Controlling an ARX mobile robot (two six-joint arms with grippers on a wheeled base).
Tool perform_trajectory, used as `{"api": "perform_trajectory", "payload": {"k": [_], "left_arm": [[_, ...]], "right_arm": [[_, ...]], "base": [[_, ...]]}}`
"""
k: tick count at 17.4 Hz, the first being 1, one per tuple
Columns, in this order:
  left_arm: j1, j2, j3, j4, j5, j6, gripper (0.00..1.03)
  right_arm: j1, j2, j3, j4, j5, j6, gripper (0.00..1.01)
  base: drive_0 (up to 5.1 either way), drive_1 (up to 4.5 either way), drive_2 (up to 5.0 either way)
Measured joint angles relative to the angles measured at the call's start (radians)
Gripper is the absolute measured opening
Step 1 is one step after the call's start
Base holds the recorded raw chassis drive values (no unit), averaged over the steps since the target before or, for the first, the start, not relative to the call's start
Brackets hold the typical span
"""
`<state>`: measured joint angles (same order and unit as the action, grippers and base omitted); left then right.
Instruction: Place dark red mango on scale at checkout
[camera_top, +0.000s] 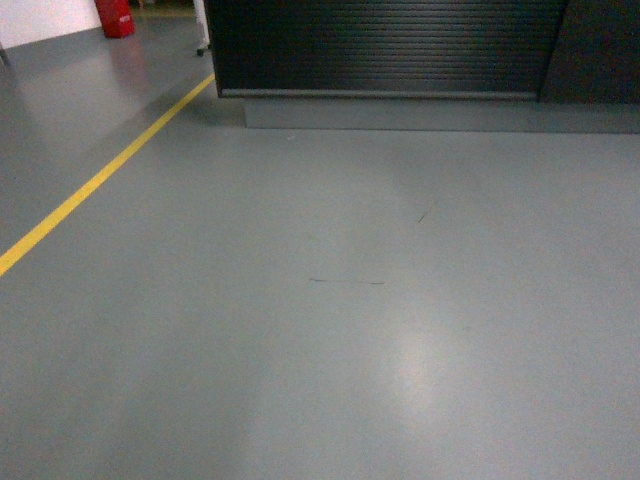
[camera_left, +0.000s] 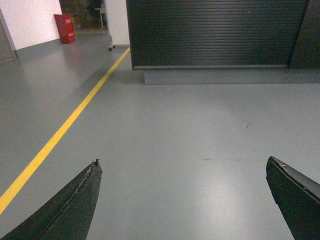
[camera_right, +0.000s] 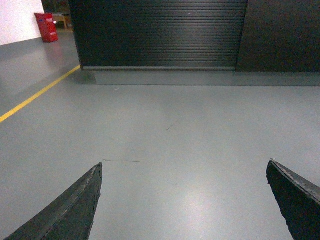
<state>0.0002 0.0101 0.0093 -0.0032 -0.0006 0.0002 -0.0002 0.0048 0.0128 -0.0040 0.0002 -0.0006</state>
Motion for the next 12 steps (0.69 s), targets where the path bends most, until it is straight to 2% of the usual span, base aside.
{"api": "perform_trajectory", "payload": {"k": [12], "left_arm": [[0.000,0.000,0.000,0.000,0.000,0.000,0.98]], "right_arm": [[0.000,0.000,0.000,0.000,0.000,0.000,0.98]], "base": [[0.0,0.00,0.0]]}}
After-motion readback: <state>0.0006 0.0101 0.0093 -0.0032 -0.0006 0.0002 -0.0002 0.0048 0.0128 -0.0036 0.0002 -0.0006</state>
